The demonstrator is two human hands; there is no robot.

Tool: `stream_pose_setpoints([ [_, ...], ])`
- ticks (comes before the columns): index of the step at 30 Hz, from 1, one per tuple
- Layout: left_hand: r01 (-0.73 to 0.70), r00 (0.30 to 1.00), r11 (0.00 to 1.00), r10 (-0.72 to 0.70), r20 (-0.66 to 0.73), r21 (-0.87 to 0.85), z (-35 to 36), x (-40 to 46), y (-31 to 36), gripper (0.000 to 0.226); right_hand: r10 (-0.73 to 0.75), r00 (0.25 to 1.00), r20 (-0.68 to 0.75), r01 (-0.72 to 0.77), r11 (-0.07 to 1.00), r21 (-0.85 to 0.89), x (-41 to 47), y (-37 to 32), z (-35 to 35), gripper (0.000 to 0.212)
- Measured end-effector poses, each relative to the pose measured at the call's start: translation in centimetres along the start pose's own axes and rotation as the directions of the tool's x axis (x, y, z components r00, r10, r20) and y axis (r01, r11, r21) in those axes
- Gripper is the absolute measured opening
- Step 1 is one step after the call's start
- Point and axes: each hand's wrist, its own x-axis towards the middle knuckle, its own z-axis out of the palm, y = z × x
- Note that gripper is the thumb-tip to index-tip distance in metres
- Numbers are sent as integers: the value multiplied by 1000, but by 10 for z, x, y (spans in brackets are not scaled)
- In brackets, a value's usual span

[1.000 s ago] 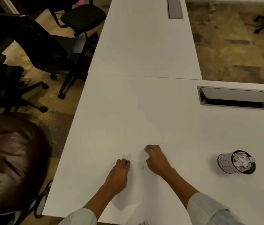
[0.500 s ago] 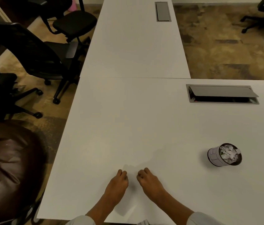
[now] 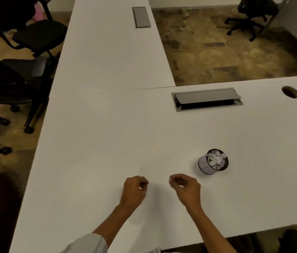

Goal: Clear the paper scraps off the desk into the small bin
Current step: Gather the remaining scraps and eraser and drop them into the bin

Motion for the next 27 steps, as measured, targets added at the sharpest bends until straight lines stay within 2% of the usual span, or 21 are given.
stream_pose_setpoints([
  [4, -72, 996, 970, 83, 39, -231, 42, 36, 92, 10, 112, 962, -251, -86, 990, 114, 30, -9, -76, 13],
  [8, -182, 976, 931, 210, 58, -315, 84, 69, 165, 7, 79, 911, -405, -58, 996, 65, 59, -6, -123, 11],
  [11, -219, 960, 935, 258, 112, -278, 111, 92, 192, 12, -20, 923, -385, 6, 999, -37, 76, 1, -141, 9],
  [16, -264, 932, 951, 295, 212, -162, 127, 109, 203, 19, -96, 943, -318, 52, 988, -145, 95, 16, -156, 19],
  [23, -171, 965, 971, 199, 172, -168, 106, 110, 177, 24, -98, 928, -361, 77, 994, -72, 104, 9, -164, 13],
  [27, -216, 971, 973, 223, 87, -79, 77, 103, 162, 19, -254, 915, -313, 217, 965, -150, 108, -3, -151, 12],
])
